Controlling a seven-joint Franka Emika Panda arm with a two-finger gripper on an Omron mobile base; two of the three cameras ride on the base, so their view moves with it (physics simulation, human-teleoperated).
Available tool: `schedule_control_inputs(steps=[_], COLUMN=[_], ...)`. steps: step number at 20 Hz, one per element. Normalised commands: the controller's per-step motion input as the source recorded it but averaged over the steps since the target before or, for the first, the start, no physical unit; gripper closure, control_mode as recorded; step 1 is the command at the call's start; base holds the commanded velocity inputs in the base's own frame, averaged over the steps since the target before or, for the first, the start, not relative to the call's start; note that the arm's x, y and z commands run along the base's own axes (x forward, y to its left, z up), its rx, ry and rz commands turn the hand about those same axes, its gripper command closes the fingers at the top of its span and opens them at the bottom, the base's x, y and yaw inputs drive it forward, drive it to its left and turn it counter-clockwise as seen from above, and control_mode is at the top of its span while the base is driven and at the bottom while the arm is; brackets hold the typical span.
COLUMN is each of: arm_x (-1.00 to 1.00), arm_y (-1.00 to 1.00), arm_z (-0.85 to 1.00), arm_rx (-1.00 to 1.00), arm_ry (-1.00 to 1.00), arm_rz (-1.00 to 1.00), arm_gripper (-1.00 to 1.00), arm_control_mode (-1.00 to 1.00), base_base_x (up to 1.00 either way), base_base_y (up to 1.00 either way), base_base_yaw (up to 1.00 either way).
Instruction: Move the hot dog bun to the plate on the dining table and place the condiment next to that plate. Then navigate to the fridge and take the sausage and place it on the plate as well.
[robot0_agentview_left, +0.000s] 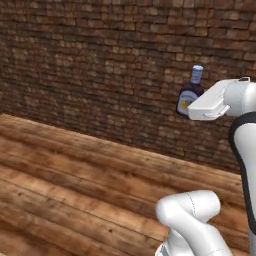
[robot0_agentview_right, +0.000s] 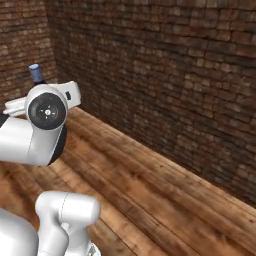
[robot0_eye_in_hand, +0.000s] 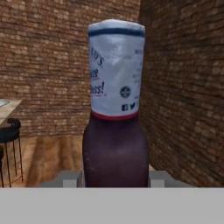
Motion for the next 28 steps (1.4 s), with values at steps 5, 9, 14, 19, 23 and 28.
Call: schedule_control_inputs(steps=[5,9,14,19,23,28], arm_x=[0.0,0.0,0.0,0.0,0.0,0.0], arm_y=[0.0,0.0,0.0,0.0,0.0,0.0], arm_z=[0.0,0.0,0.0,0.0,0.0,0.0], arm_rx=[0.0,0.0,0.0,0.0,0.0,0.0], arm_ry=[0.0,0.0,0.0,0.0,0.0,0.0], arm_rz=[0.0,0.0,0.0,0.0,0.0,0.0], arm_gripper=[1.0,1.0,1.0,1.0,1.0,1.0], arm_control_mode=[1.0,1.0,1.0,1.0,1.0,1.0], base_base_x=[1.0,0.99,1.0,0.99,1.0,0.96], base_base_y=[0.0,0.0,0.0,0.0,0.0,0.0], base_base_yaw=[0.55,0.57,0.56,0.54,0.47,0.52])
